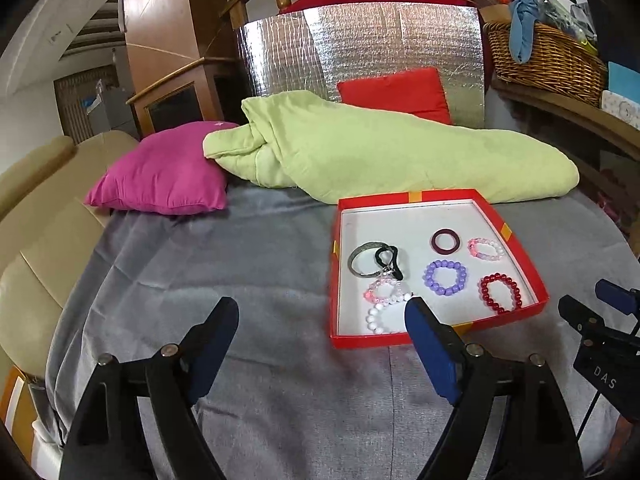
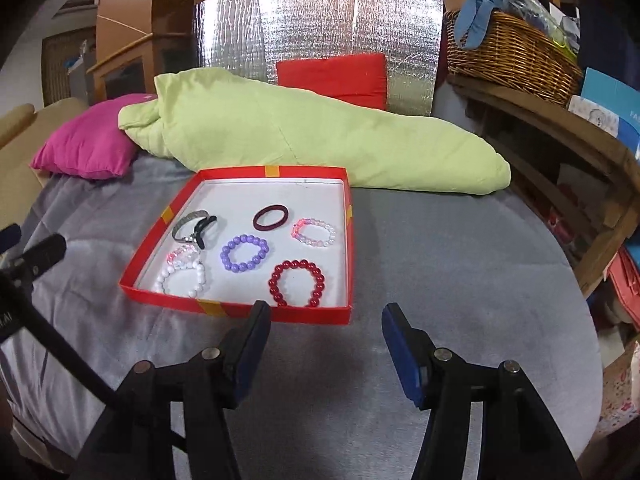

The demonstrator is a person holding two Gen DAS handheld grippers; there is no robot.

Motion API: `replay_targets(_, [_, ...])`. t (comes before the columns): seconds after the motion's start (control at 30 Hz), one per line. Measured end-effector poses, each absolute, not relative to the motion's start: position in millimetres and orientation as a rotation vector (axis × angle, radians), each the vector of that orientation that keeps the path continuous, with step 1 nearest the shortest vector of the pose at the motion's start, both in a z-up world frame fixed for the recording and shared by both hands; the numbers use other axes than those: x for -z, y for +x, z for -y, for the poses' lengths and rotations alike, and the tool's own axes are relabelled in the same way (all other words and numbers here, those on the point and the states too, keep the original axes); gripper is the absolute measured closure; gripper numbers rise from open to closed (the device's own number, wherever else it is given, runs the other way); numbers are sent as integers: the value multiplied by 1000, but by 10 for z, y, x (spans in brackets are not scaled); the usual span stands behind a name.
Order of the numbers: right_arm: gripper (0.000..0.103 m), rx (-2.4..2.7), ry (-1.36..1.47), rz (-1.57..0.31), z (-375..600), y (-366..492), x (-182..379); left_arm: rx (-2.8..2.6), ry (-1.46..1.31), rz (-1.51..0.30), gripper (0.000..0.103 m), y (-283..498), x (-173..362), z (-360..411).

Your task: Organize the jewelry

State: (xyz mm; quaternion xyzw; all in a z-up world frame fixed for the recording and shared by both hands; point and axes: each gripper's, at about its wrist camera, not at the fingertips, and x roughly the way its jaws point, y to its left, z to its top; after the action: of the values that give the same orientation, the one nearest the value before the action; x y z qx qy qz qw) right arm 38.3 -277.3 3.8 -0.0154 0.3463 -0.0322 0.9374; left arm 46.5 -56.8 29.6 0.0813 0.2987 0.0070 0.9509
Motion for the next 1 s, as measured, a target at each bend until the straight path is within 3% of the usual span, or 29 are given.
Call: replay_targets(1.0, [41, 30, -23, -744, 2571, 513, 61, -42, 163, -614, 17, 546, -231, 431])
